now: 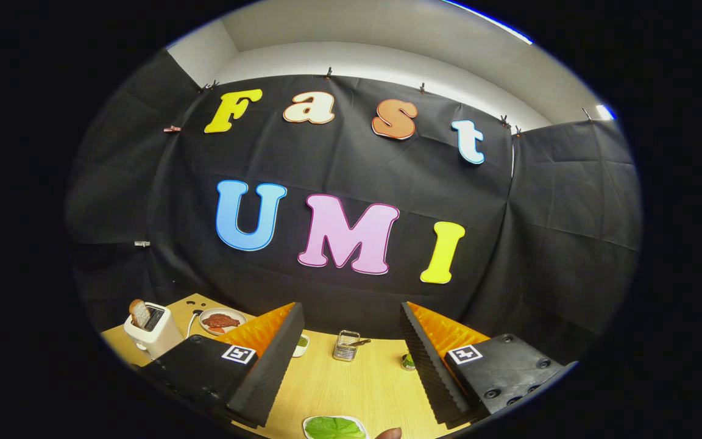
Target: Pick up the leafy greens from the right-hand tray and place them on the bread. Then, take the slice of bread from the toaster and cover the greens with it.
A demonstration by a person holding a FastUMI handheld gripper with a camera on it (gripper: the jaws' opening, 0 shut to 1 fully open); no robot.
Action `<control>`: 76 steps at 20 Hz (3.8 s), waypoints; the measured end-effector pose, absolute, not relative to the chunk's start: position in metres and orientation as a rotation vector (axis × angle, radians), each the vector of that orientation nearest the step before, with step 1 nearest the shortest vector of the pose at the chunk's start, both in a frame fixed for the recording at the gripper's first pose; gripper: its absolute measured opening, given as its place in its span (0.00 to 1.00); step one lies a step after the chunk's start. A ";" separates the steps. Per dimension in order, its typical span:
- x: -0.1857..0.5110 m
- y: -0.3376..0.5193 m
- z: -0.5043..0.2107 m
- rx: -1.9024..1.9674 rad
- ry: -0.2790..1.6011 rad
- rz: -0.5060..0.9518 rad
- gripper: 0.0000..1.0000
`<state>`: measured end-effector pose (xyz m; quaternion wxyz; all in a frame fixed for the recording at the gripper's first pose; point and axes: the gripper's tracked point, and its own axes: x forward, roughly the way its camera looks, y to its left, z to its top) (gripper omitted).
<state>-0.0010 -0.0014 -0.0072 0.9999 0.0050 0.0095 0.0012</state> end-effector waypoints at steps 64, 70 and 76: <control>-0.002 0.000 -0.014 0.008 0.036 0.016 0.98; 0.002 0.002 -0.006 0.004 -0.016 0.032 0.98; 0.015 0.008 0.000 -0.006 -0.030 0.070 0.98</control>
